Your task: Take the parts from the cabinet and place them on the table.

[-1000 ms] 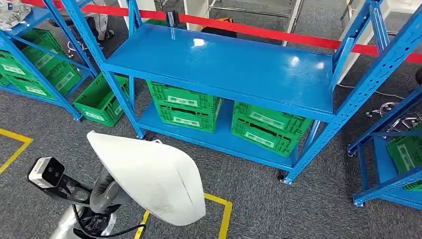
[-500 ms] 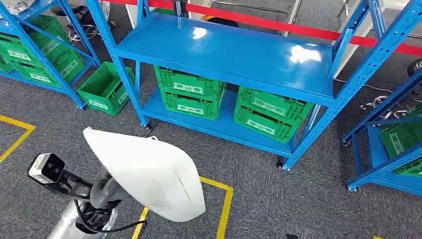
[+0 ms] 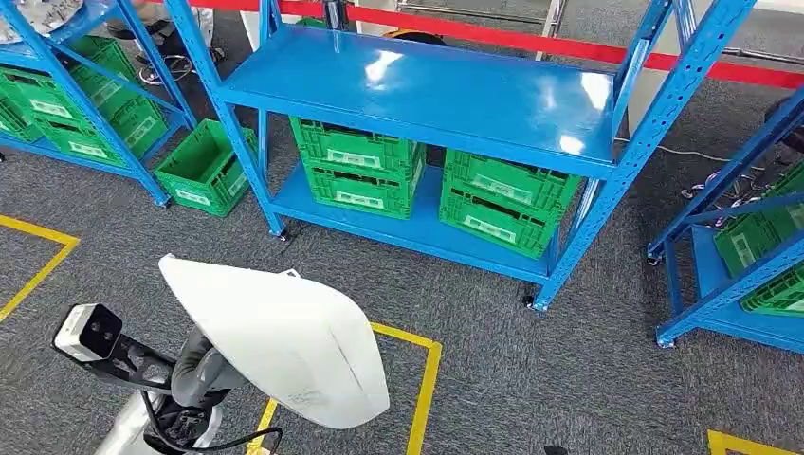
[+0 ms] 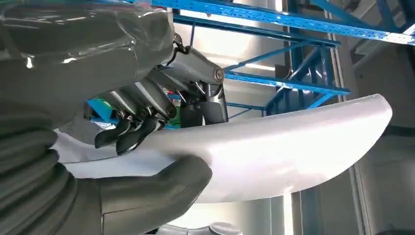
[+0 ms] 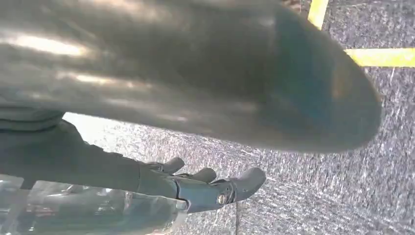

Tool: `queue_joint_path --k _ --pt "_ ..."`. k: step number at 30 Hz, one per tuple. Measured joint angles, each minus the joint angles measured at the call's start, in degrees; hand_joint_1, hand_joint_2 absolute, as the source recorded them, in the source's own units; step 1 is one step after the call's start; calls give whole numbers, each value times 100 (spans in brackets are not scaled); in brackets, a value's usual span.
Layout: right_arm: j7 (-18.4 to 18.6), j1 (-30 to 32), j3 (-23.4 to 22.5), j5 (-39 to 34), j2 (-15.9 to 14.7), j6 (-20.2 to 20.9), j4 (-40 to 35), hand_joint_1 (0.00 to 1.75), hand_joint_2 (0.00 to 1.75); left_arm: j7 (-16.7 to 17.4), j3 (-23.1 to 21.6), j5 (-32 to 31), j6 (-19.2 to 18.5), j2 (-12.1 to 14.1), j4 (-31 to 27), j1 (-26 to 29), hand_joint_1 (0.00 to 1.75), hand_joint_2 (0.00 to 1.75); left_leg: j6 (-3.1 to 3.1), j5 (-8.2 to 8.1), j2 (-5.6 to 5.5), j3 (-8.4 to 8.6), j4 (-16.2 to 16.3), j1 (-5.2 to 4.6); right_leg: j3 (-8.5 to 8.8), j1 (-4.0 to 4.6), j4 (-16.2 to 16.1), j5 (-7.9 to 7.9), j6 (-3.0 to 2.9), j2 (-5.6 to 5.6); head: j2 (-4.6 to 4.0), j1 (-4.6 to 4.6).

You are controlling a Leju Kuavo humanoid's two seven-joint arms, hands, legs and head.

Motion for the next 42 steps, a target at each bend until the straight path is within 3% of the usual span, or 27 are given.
queue_joint_path --k 1,2,5,7,10,12,14,16,17,18,21,22,23,24,25,27,28,30,31,32,33,34,37,38,39,40,42 --pt "4 -18 11 2 0 2 -4 0 0 -7 4 0 0 2 0 1 175 175 47 181 10 337 -557 -5 8 2 5 -1 1 -9 0 0" --pt "15 -37 24 2 7 4 -15 0 0 -9 9 -2 0 18 0 1 175 175 107 26 41 480 -781 -44 -18 22 2 12 21 -22 0 9" --pt "31 -61 35 9 11 46 -30 0 0 -11 11 -26 0 26 -9 -4 175 175 204 55 64 453 -894 -123 -83 18 4 55 94 -83 0 2" --pt "39 -70 50 11 9 59 -50 0 0 -9 22 -61 0 28 -20 1 175 175 317 130 26 491 -1067 -32 -129 40 22 13 159 -121 0 7" --pt "44 -97 87 20 -9 72 -77 0 0 -11 22 -72 0 17 -22 -11 175 175 411 200 -60 424 -1102 -68 -659 20 1128 -516 49 -18 0 17" --pt "55 -80 109 39 -28 74 -81 0 0 -13 22 -98 4 22 -22 9 175 175 410 230 -153 381 -1096 -74 -1035 11 1923 -745 75 4 0 20" --pt "63 -76 125 48 -44 81 -87 0 0 -22 24 -101 9 24 -22 30 175 175 387 251 -255 375 -1088 -71 -871 -10 1602 -531 197 6 0 20" --pt "66 -85 131 61 -70 92 -116 0 0 -26 26 -103 9 24 -22 32 175 175 367 247 -367 359 -1021 -65 -321 -47 491 -73 322 104 0 20" --pt "66 -85 131 61 -74 92 -118 0 0 -28 26 -103 9 24 -24 32 175 175 343 234 -414 318 -965 -64 -160 -77 103 0 304 324 0 24" --pt "66 -87 135 63 -77 92 -118 0 0 -30 33 -103 9 28 -26 37 175 175 301 233 -460 256 -913 -100 -188 -38 129 -15 248 365 0 20" --pt "74 -81 142 72 -81 98 -129 0 0 -44 33 -118 18 33 -57 71 175 175 193 308 -557 161 -892 -66 -228 -8 178 39 167 204 0 15" --pt "74 -80 146 79 -76 105 -136 0 0 -50 37 -120 18 37 -68 73 175 175 175 299 -599 141 -872 -70 -230 -76 155 70 122 155 0 13" --pt "76 -89 157 81 -65 109 -151 0 0 -50 39 -127 18 46 -79 83 175 175 154 218 -454 111 -805 -67 -230 -87 149 82 108 97 0 20" --pt "76 -91 166 83 -81 113 -162 0 0 -57 37 -131 17 44 -112 74 175 175 103 -19 -217 -20 -483 -67 -234 -85 149 88 77 58 0 -37" --pt "76 -81 168 85 -85 118 -162 0 0 -59 37 -133 13 39 -129 72 175 175 63 -259 -115 -215 -32 -38 -241 -70 149 95 58 3 0 -31" --pt "76 -46 170 85 -94 129 -162 0 0 -59 33 -142 11 35 -131 79 175 175 11 -581 -45 -574 771 2 -260 -53 151 94 57 -119 0 -35" --pt "76 -28 173 83 -98 140 -162 0 0 -59 35 -149 11 35 -131 78 175 175 -1 -609 -27 -650 959 15 -268 -48 153 95 57 -193 0 -35" --pt "76 -26 173 83 -101 162 -162 0 0 -59 33 -149 11 31 -131 77 175 175 10 -353 -12 -414 575 18 -266 -47 153 94 58 -302 0 -35" --pt "76 -32 173 83 -98 168 -166 0 0 -59 33 -155 11 28 -138 76 175 175 37 -85 41 -73 -16 15 -255 -45 153 92 61 -357 0 -37" --pt "76 -35 175 83 -98 168 -170 0 0 -59 35 -155 11 28 -157 73 175 175 75 111 187 234 -537 3 -245 -39 152 91 63 -396 0 -37" --pt "74 -34 175 83 -98 170 -173 0 0 -59 35 -155 9 28 -175 57 175 175 103 49 428 382 -824 -38 -246 -18 149 89 66 -438 0 -35" --pt "72 -35 175 83 -98 173 -173 0 0 -59 33 -157 9 17 -179 41 175 175 161 63 401 357 -856 -96 -268 42 160 81 91 -494 0 -28" --pt "72 -31 175 81 -98 173 -173 0 0 -61 35 -160 7 17 -181 48 175 175 240 86 211 286 -863 -123 -252 28 123 95 168 -667 0 -35" --pt "72 -33 175 81 -101 173 -181 0 0 -61 37 -162 2 13 -197 53 175 175 305 153 150 348 -967 -45 -308 16 160 36 202 -597 0 -31" --pt "64 -31 177 81 -101 175 -181 0 0 -77 37 -160 -9 -2 -203 27 175 175 345 182 102 349 -991 -58 -362 0 337 -74 177 -294 0 -13" --pt "63 -29 179 81 -101 175 -181 0 0 -76 35 -164 -9 -22 -203 3 175 175 369 198 41 331 -989 -65 -528 -3 706 -262 124 -129 0 2" --pt "63 1 181 74 -114 175 -179 0 0 -79 33 -166 -28 -44 -201 3 175 175 386 209 -112 303 -984 -84 -999 4 1700 -635 65 -7 0 15"
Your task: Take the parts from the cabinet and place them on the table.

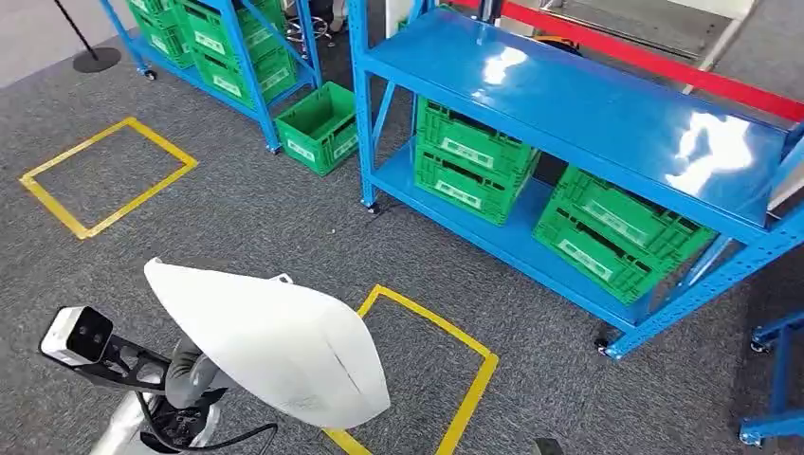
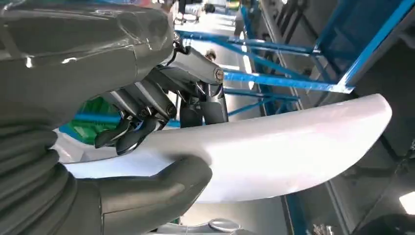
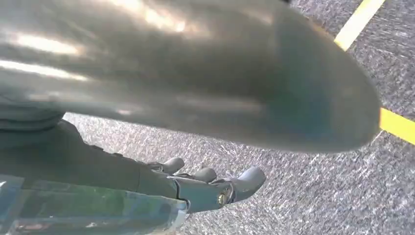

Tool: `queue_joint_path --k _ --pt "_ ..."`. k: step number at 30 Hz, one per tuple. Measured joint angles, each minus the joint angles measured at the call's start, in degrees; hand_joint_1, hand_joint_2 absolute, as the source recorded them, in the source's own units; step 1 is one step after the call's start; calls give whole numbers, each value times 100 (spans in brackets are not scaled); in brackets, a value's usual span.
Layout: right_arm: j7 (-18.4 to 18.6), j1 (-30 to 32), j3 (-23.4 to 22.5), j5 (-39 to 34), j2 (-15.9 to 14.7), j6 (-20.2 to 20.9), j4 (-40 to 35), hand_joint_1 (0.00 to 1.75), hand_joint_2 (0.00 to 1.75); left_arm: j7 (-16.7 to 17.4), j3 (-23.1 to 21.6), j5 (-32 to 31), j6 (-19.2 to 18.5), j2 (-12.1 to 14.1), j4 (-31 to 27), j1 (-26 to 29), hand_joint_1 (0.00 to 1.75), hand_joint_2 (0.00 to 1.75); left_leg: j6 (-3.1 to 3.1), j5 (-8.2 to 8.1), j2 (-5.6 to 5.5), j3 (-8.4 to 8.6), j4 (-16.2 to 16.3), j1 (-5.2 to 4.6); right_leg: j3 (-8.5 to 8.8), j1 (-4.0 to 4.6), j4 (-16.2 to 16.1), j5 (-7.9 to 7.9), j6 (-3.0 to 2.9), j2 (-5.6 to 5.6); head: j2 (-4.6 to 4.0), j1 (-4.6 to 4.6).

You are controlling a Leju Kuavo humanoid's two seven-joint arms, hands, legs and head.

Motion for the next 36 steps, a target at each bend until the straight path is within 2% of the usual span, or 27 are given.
queue_joint_path --k 1,2,3,5,6,7,10,11,12,13,15,16,17,18,20,21,22,25,26,27,28,29,31,32,34,35,36 --pt "0 17 0 -11 -6 0 0 0 0 0 0 -4 -17 -2 2 0 175 175 5 4 -91 -10 8 -11 -175 0 333 -64 23 15 0 2" --pt "0 23 0 -11 -7 0 2 0 0 -2 0 -4 -24 -4 4 0 175 175 4 4 -166 -10 19 -14 -187 -3 314 -17 64 18 0 2" --pt "2 20 0 -11 -7 0 2 0 0 0 0 -4 -32 -9 4 0 175 175 3 3 -239 -9 34 -15 -67 -5 39 131 119 21 0 2" --pt "0 7 0 -11 -13 0 2 0 0 -2 0 -4 -35 -22 4 -1 175 175 -20 -12 -397 -8 80 -13 418 -26 -1059 613 232 128 0 2" --pt "0 11 0 -11 -17 0 2 0 0 -4 0 -4 -35 -24 4 -1 175 175 -44 -27 -452 -43 113 -11 555 -59 -1434 722 224 393 0 9" --pt "0 11 0 -11 -13 0 9 0 0 -13 0 -4 -39 -22 4 -1 175 175 -72 -41 -514 -78 170 -54 564 -36 -1445 743 148 357 0 2" --pt "2 -13 0 -13 -11 0 9 0 0 -17 -2 -4 -44 -22 4 4 175 175 -140 -1 -619 -133 159 -18 566 13 -1419 771 81 219 0 2" --pt "0 -19 0 -13 7 0 4 0 0 -17 -2 -4 -46 -17 4 4 175 175 -160 -37 -586 -158 193 -11 573 -66 -1452 794 39 163 0 0" --pt "0 -27 0 -13 0 0 4 0 0 -24 0 -2 -46 -15 2 2 175 175 -211 -130 -276 -196 306 -43 581 -55 -1452 796 15 120 0 -7" --pt "0 -25 0 -13 -4 0 7 0 0 -24 0 -4 -46 -15 2 -14 175 175 -254 -331 -67 -341 620 -24 583 -46 -1452 790 -30 68 0 -37" --pt "0 1 0 -13 -9 0 7 0 0 -26 -2 -4 -46 -22 4 -16 175 175 -309 -788 63 -820 1618 37 578 -21 -1449 775 -58 -65 0 -35" --pt "0 10 0 -13 -9 0 7 0 0 -26 -2 -4 -46 -20 4 -14 175 175 -328 -892 71 -1002 1984 55 575 -13 -1448 771 -63 -133 0 -35" --pt "0 12 0 -13 -11 0 7 0 0 -26 -2 -4 -46 -17 4 -14 175 175 -337 -857 81 -1060 2084 69 577 -8 -1448 767 -65 -201 0 -37" --pt "0 7 0 -13 -11 0 7 0 0 -26 -2 -4 -46 -17 4 -15 175 175 -331 -710 94 -971 1893 77 580 -6 -1448 764 -67 -260 0 -35" --pt "0 -11 0 -13 -9 0 7 0 0 -26 -2 -4 -46 -17 4 -18 175 175 -266 -227 195 -426 851 62 595 11 -1453 754 -72 -372 0 -37" --pt "0 -17 0 -13 0 0 7 0 0 -26 2 -4 -46 -17 0 -23 175 175 -181 -66 481 -127 337 9 610 12 -1455 743 -56 -410 0 -37" --pt "0 -15 0 -13 28 2 7 0 0 -26 2 -4 -46 -17 -7 -37 175 175 -155 -141 667 -67 200 -68 610 66 -1444 722 -22 -465 0 -29" --pt "0 -14 0 -13 24 2 7 0 0 -31 0 -2 -48 -17 -7 -35 175 175 -115 -108 450 -114 182 -89 631 55 -1483 711 19 -639 0 -31" --pt "0 -30 0 -13 31 2 4 0 0 -31 2 -2 -48 -17 -15 -36 175 175 -70 -70 357 -95 100 -88 684 71 -1518 711 61 -722 0 -39" --pt "-2 -31 0 -13 15 2 0 0 0 -31 0 -7 -48 -20 -20 -18 175 175 -58 3 285 11 -8 -13 645 48 -1444 648 68 -554 0 -24" --pt "-4 -20 2 -13 18 2 0 0 0 -35 0 4 -52 -20 -20 -51 175 175 -14 30 231 28 -51 -6 543 39 -1198 497 29 -255 0 -18" --pt "-7 -10 4 -13 20 2 2 0 0 -33 2 2 -48 -37 -17 -70 175 175 8 46 144 13 -51 -7 325 38 -723 299 -16 -84 0 5" --pt "-7 17 4 -13 4 2 4 0 0 -33 -4 -9 -50 -50 -9 -60 175 175 9 46 -40 7 -46 -13 -120 29 176 1 -27 12 0 9" --pt "-7 37 4 -13 -4 2 9 0 0 -33 -4 -9 -50 -52 -2 -59 175 175 8 46 -129 7 -38 -13 -228 25 352 -10 12 18 0 15" --pt "-7 37 7 -13 -11 2 9 0 0 -33 -4 -9 -50 -59 0 -59 175 175 -10 34 -304 10 -6 1 -55 -18 -140 285 160 27 0 13" --pt "-9 32 7 -13 -17 2 9 0 0 -33 -4 -9 -50 -63 0 -60 175 175 -43 10 -389 8 43 19 203 -55 -726 553 253 78 0 11" --pt "-15 33 7 -15 -20 2 9 0 0 -33 -4 -9 -55 -66 2 -63 175 175 -87 -24 -454 -6 99 29 419 -97 -1203 746 316 216 0 15"
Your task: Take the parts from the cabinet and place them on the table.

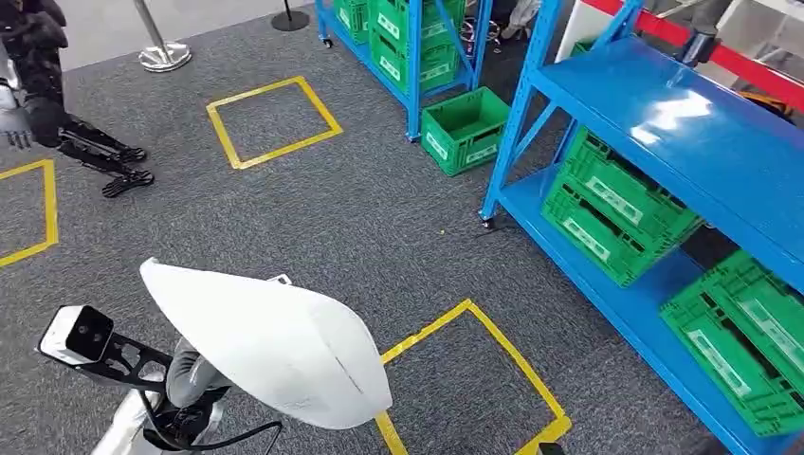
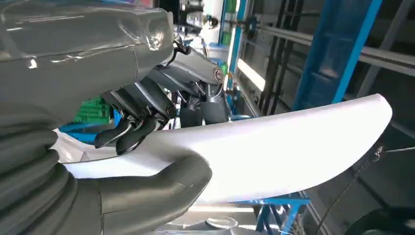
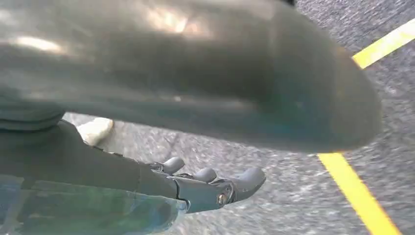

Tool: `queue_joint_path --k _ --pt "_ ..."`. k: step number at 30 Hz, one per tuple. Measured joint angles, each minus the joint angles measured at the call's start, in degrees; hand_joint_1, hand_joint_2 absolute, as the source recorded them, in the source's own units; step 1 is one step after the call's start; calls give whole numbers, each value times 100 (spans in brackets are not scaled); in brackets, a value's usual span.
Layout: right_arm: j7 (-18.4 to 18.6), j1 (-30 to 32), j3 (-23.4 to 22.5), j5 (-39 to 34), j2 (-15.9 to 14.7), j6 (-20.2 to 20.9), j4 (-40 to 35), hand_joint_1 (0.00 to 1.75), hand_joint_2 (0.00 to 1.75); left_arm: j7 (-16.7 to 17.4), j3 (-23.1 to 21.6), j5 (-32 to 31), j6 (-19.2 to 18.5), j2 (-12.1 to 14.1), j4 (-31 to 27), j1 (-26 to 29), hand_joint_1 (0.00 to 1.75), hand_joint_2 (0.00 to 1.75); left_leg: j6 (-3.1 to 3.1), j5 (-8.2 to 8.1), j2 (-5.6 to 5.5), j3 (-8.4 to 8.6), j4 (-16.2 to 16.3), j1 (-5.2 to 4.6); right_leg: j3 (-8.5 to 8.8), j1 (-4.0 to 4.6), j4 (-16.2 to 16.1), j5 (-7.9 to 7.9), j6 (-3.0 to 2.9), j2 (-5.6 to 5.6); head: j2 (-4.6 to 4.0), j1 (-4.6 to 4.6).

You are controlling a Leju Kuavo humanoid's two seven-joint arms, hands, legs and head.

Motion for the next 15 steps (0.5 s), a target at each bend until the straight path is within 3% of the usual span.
queue_joint_path --k 1,2,4,5,6,7,8,9,10,11,12,13,14,15 --pt "-2 7 0 -13 6 2 4 0 0 -2 2 6 -17 4 4 0 175 175 -54 -38 -69 -47 77 -25 35 2 -114 -1 -42 187 0 8" --pt "-13 8 0 -20 7 9 7 0 0 -2 0 15 -24 7 9 -3 175 175 -74 -54 -102 -92 127 -25 36 -1 -145 25 -114 88 0 2" --pt "-42 -14 0 -50 9 13 7 0 0 -26 -13 37 -59 18 20 -3 175 175 -112 -30 -164 -123 101 0 46 55 -118 29 -199 25 0 -2" --pt "-61 -16 0 -52 13 15 7 0 0 -44 -20 53 -66 33 35 -3 175 175 -123 -36 -201 -141 115 8 53 39 -129 42 -223 -24 0 -2" --pt "-70 -20 0 -59 29 17 4 0 0 -57 -26 57 -76 53 37 -2 175 175 -143 -80 -128 -149 158 21 61 0 -139 52 -257 -82 0 -2" --pt "-74 -17 0 -61 11 17 4 0 0 -68 -37 61 -96 52 37 -20 175 175 -184 -219 172 -234 363 -7 76 13 -139 35 -301 -113 0 -37" --pt "-76 -7 0 -61 9 17 7 0 0 -70 -46 63 -98 55 37 -39 175 175 -219 -424 367 -419 745 6 80 32 -139 28 -336 -167 0 -44" --pt "-76 11 0 -63 9 17 7 0 0 -72 -52 63 -98 55 44 -47 175 175 -240 -658 484 -690 1279 26 80 59 -138 17 -352 -233 0 -42" --pt "-76 26 0 -66 7 17 7 0 0 -74 -66 63 -98 55 50 -45 175 175 -249 -825 528 -914 1712 35 78 79 -137 10 -362 -298 0 -42" --pt "-76 37 0 -66 4 17 7 0 0 -74 -77 63 -98 59 59 -45 175 175 -252 -884 539 -1095 2035 44 79 98 -137 1 -374 -371 0 -44" --pt "-76 38 0 -66 4 17 7 0 0 -76 -81 63 -98 61 70 -45 175 175 -240 -800 542 -1103 2014 46 86 109 -137 -6 -381 -433 0 -42" --pt "-76 31 0 -65 4 17 7 0 0 -76 -81 64 -98 61 81 -47 175 175 -213 -598 544 -966 1719 43 97 126 -137 -16 -394 -492 0 -44" --pt "-76 23 0 -66 7 17 7 0 0 -77 -81 63 -98 61 81 -52 175 175 -163 -339 570 -703 1201 27 113 142 -139 -26 -406 -549 0 -44" --pt "-76 19 0 -66 11 17 7 0 0 -79 -81 63 -98 61 81 -65 175 175 -73 -104 709 -384 613 -18 130 154 -145 -36 -414 -603 0 -44"
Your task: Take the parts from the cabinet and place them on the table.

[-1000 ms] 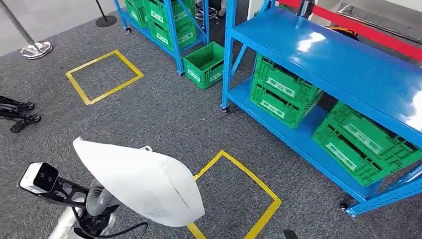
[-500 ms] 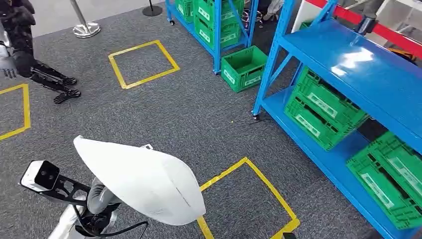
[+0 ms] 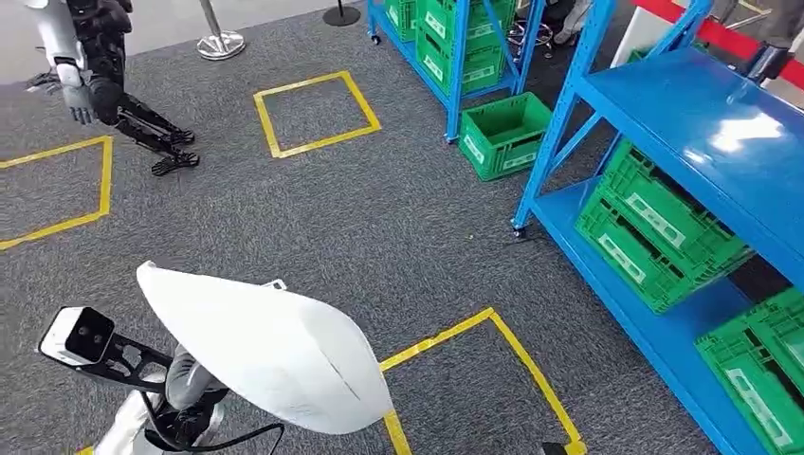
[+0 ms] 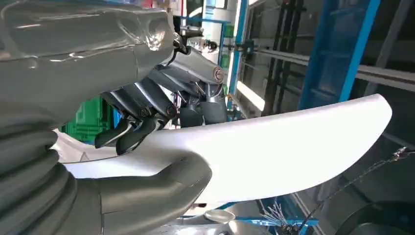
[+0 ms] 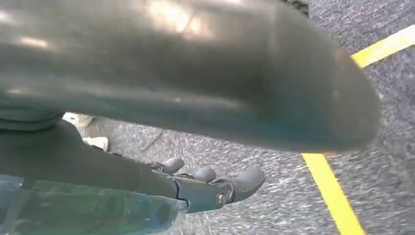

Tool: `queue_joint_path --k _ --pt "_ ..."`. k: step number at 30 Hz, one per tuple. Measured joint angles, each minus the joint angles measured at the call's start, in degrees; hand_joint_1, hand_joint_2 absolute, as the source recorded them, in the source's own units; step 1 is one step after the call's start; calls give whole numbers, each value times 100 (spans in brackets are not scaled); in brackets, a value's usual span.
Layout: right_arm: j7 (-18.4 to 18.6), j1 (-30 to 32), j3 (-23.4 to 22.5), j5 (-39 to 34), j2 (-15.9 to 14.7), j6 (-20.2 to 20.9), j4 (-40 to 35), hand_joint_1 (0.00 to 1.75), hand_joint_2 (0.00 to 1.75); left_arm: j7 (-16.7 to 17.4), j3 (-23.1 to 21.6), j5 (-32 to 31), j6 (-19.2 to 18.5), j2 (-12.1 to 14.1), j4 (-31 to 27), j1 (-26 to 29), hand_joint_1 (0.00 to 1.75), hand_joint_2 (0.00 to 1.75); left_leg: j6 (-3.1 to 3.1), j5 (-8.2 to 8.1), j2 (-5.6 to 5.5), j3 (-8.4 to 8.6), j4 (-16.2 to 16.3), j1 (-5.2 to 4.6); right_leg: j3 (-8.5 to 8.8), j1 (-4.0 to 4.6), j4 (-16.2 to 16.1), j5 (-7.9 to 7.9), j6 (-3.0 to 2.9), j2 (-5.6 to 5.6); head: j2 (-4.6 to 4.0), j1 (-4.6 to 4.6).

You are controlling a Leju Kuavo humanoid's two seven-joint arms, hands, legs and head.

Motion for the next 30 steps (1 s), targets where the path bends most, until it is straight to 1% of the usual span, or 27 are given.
queue_joint_path --k 1,2,5,6,7,8,9,10,11,12,13,14,15,16,17,18,20,21,22,23,24,25,26,27,28,29,30 --pt "0 0 0 0 26 0 0 0 0 -7 0 0 0 0 0 -24 175 175 93 38 321 213 -409 -95 17 0 -4 -13 14 -42 0 2" --pt "0 5 0 0 44 2 0 0 0 -7 0 0 0 0 2 -37 175 175 115 14 354 223 -415 -106 13 42 -17 -25 40 -98 0 22" --pt "0 1 0 0 46 2 0 0 0 -13 -2 4 -4 11 2 -37 175 175 168 48 154 192 -470 -149 57 16 -67 -28 77 -286 0 11" --pt "0 -6 0 0 52 2 -11 0 0 -15 0 4 -4 15 -7 -35 175 175 202 134 54 335 -639 -103 73 52 -84 -62 108 -312 0 11" --pt "-4 -9 0 0 44 2 -9 0 0 -17 -4 6 -9 9 -2 -27 175 175 188 176 2 387 -736 -81 60 22 26 -125 106 -39 0 28" --pt "-4 -3 2 0 44 2 -9 0 0 -24 -2 9 -11 13 0 -65 175 175 228 215 -62 405 -775 -62 -84 4 343 -273 63 225 0 15" --pt "-4 6 2 0 39 2 -7 0 0 -24 -4 9 -4 0 4 -80 175 175 227 218 -140 398 -776 -45 -289 -2 768 -438 36 353 0 41" --pt "-4 9 2 0 26 2 -2 0 0 -22 -9 7 -7 -11 9 -68 175 175 226 216 -238 396 -775 -43 -545 -15 1266 -623 26 400 0 44" --pt "-2 33 2 -2 15 2 2 0 0 -22 -15 2 -7 -11 15 -59 175 175 224 217 -332 390 -770 -40 -736 -25 1612 -717 49 410 0 42" --pt "-2 50 2 0 7 2 4 0 0 -22 -15 2 -7 -9 24 -49 175 175 218 217 -423 388 -765 -33 -805 -46 1691 -690 107 410 0 46" --pt "-2 51 2 0 0 2 4 0 0 -22 -17 2 -4 -9 28 -45 175 175 195 212 -514 390 -751 -20 -730 -76 1478 -557 189 411 0 44" --pt "-2 46 2 0 -7 0 4 0 0 -22 -20 2 -4 -9 33 -45 175 175 157 195 -602 387 -713 5 -529 -114 1019 -331 292 426 0 42" --pt "-2 42 2 0 -9 2 4 0 0 -22 -20 2 -4 -11 35 -46 175 175 105 160 -680 377 -650 34 -267 -158 478 -95 388 487 0 44" --pt "-4 44 2 0 -7 2 4 0 0 -22 -20 2 -4 -11 37 -44 175 175 23 103 -747 334 -543 45 -76 -231 31 35 458 689 0 52" --pt "-2 51 2 0 13 2 9 0 0 -22 -17 4 -4 -2 39 -42 175 175 -30 61 -811 272 -455 19 -82 -183 61 15 383 749 0 77" --pt "-4 21 2 0 7 2 9 0 0 -20 -22 -2 -2 -7 39 -37 175 175 -44 60 -842 240 -442 22 -81 -175 105 13 290 682 0 55" --pt "0 16 2 0 4 2 9 0 0 -22 -22 2 -4 0 46 -17 175 175 -57 74 -905 223 -449 54 -83 -135 107 20 219 611 0 37" --pt "0 12 2 0 9 2 7 0 0 -22 -20 2 -4 7 48 -15 175 175 -73 54 -910 208 -427 78 -71 -178 96 30 193 558 0 33" --pt "0 4 2 0 11 2 7 0 0 -22 -20 2 -4 9 48 -15 175 175 -100 -2 -590 178 -332 53 -60 -160 89 28 180 520 0 35" --pt "-2 7 2 0 9 2 7 0 0 -22 -20 2 -4 11 48 -32 175 175 -126 -167 -346 46 -52 48 -55 -137 89 19 133 476 0 4" --pt "-2 20 2 0 7 2 7 0 0 -22 -20 7 -4 9 48 -38 175 175 -140 -386 -233 -169 373 63 -54 -111 89 9 116 420 0 7" --pt "0 34 2 0 -2 2 7 0 0 -22 -22 7 -5 9 48 -32 175 175 -143 -600 -180 -424 862 71 -56 -88 90 -3 100 360 0 7" --pt "0 44 2 0 -7 2 7 0 0 -22 -22 7 -4 9 50 -22 175 175 -139 -738 -166 -659 1297 71 -57 -64 91 -13 86 284 0 6" --pt "-2 46 2 0 -9 2 7 0 0 -22 -22 7 -4 11 52 -19 175 175 -126 -727 -167 -772 1479 69 -52 -41 91 -25 69 218 0 2" --pt "-2 42 2 0 -9 2 7 0 0 -22 -22 7 -4 15 52 -20 175 175 -88 -588 -167 -725 1342 61 -40 -17 91 -37 56 154 0 7" --pt "-2 33 2 0 -2 2 7 0 0 -22 -22 7 -4 17 52 -20 175 175 -26 -355 -162 -531 946 35 -21 3 90 -52 35 95 0 4" --pt "-2 22 2 0 7 2 7 0 0 -22 -20 7 -4 17 52 -21 175 175 59 -91 -106 -238 380 -14 7 15 87 -68 16 37 0 7"
